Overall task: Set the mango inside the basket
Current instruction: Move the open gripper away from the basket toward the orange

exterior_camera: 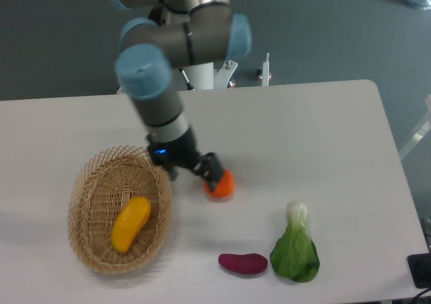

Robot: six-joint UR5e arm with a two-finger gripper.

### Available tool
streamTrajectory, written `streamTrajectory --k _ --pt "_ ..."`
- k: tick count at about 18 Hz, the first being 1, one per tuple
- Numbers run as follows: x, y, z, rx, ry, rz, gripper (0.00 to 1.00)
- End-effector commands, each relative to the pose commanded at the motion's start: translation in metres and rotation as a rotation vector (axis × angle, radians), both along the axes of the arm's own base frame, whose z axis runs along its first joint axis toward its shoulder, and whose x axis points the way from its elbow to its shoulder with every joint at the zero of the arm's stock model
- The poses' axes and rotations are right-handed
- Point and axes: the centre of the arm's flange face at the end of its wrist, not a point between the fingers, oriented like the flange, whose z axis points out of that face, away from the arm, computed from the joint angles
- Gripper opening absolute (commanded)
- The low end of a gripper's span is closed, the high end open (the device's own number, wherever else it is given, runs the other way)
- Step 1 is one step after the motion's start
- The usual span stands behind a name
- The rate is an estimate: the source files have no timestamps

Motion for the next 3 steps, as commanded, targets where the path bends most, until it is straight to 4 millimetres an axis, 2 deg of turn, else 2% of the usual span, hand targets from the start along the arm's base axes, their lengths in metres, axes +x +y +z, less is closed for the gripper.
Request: streamTrajectory --k 3 --pt "-0.014 -0.0098 0.0016 -0.007 0.003 0.005 1.0"
